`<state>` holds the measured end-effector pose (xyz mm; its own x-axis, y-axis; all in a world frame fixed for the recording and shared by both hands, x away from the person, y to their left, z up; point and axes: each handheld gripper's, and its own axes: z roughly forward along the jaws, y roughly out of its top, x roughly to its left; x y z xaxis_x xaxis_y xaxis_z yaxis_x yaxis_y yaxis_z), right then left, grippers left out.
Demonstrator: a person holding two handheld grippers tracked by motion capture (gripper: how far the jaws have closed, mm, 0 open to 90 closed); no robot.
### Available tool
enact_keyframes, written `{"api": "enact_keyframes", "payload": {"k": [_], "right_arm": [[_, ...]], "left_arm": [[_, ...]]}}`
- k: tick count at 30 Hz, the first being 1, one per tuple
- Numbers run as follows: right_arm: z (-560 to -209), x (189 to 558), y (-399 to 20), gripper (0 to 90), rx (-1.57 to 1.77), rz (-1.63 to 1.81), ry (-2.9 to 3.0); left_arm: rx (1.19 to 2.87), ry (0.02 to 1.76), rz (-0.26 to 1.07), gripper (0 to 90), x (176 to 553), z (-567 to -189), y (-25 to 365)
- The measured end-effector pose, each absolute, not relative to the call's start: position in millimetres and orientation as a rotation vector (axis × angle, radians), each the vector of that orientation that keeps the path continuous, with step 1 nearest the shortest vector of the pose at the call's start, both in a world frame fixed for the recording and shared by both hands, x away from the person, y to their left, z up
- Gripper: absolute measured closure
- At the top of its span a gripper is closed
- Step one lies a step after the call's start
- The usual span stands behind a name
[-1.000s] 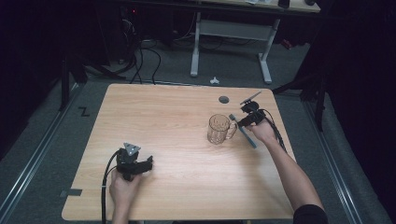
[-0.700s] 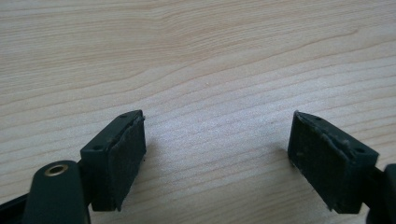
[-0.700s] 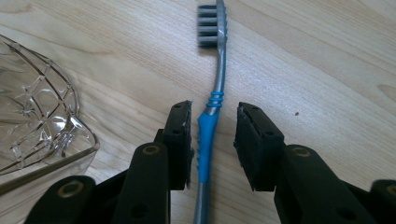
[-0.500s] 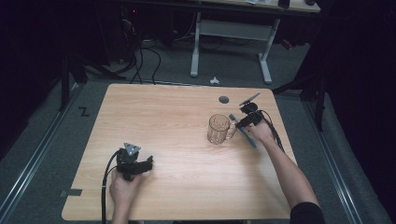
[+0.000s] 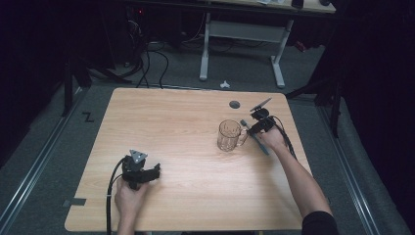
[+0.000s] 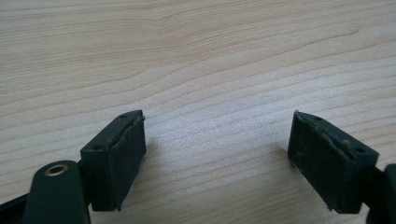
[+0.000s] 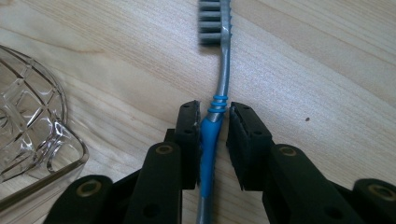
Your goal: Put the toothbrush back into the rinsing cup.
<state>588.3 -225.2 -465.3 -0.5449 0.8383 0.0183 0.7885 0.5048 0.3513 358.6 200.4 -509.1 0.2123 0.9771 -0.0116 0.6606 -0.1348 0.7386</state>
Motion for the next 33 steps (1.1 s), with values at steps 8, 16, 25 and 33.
{"api": "enact_keyframes", "payload": {"k": [8,16,25,33], "right_arm": [[-465,589,-225,78.8,1.419,0.474,2.575],[-465,589,-224,79.2,1.41,0.46,2.573],[-457,586,-229,79.2,1.42,0.5,2.561],[-441,577,-232,79.3,1.395,0.576,2.543]], "left_arm": [[1.87,1.516,0.656,19.7,359,-509,200],[1.871,1.515,0.655,19.7,359,-509,200],[1.87,1.516,0.655,19.7,359,-509,200],[1.87,1.516,0.655,19.7,359,-509,200]]}}
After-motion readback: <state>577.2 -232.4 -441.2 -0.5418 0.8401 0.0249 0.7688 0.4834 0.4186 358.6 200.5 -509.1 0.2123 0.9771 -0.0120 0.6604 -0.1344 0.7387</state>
